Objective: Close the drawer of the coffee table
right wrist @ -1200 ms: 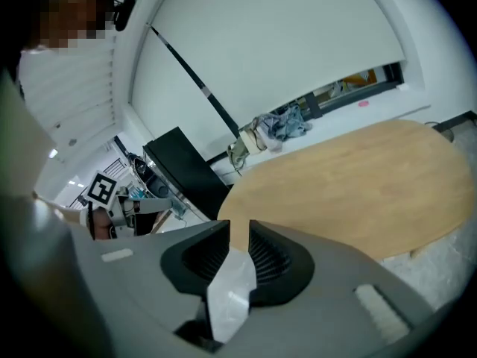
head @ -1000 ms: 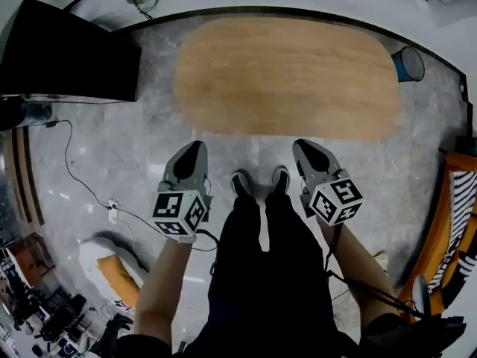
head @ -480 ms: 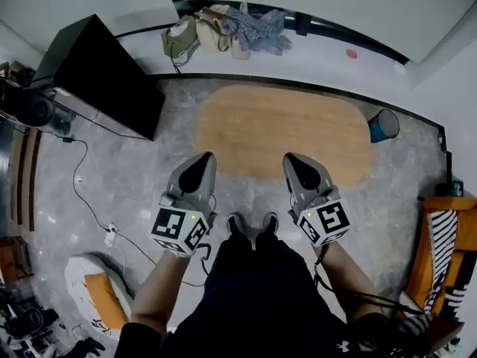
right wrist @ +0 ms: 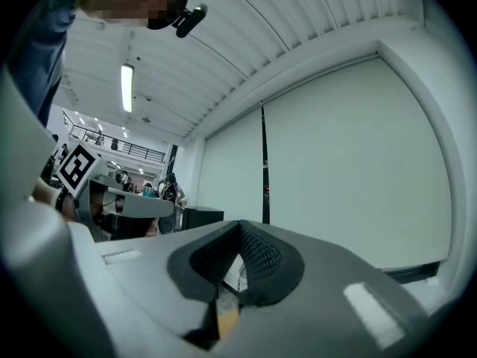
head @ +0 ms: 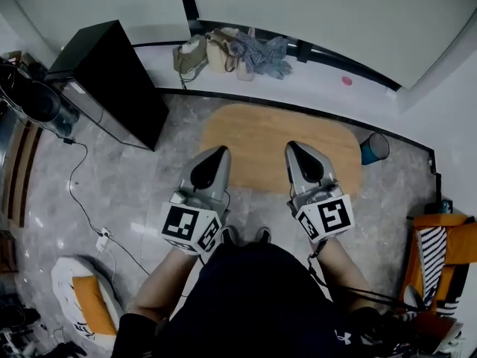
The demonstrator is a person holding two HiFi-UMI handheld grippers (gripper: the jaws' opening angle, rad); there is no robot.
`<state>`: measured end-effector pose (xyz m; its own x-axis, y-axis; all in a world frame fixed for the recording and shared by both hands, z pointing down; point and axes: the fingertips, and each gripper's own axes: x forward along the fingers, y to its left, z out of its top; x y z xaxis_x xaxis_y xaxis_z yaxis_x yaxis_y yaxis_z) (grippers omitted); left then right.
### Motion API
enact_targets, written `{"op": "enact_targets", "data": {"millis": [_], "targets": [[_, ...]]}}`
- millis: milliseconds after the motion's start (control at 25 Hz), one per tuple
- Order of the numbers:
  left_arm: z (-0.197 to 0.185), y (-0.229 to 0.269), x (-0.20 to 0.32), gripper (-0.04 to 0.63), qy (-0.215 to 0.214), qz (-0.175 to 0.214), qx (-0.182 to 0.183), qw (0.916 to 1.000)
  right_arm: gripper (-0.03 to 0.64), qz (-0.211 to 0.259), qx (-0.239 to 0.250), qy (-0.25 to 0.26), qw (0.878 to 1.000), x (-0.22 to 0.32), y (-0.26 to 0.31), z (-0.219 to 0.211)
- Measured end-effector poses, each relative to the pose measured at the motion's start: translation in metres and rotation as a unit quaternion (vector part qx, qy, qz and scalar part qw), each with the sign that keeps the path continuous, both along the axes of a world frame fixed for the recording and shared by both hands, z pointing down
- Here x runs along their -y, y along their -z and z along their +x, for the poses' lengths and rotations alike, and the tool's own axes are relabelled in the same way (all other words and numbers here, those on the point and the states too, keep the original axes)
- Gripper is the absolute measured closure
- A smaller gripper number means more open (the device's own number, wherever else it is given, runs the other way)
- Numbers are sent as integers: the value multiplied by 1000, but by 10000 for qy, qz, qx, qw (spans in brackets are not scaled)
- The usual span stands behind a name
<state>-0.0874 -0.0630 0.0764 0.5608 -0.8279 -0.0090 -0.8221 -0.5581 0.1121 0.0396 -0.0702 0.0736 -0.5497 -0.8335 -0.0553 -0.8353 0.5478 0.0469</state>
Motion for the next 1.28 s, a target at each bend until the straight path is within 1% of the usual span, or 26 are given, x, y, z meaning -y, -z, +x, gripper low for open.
{"op": "enact_targets", "data": {"millis": [120, 280, 560, 800, 1000, 1280], "targets": [[-2, 18, -1, 594, -14, 297, 75, 9995, 615, 203, 1, -34, 9998, -4, 14, -4], [-3, 27, 1, 594, -98, 444, 71, 9989, 615, 266, 50, -47, 9996, -5, 20, -8], [-17, 24, 12, 594, -95, 347, -126, 9993, 615, 217, -103, -84, 9997, -1, 24, -17], [-26, 18, 19, 594, -126, 218, -219, 9994, 615, 291, -52, -155, 9994, 4, 28, -20], [-37, 11, 25, 594, -115, 120, -219, 9996, 615, 181, -5, -157, 9997, 10, 21, -30], [-39, 7, 31, 594, -164, 103, -183, 9996, 615, 101, 41, -198, 9997, 13, 14, -32]]}}
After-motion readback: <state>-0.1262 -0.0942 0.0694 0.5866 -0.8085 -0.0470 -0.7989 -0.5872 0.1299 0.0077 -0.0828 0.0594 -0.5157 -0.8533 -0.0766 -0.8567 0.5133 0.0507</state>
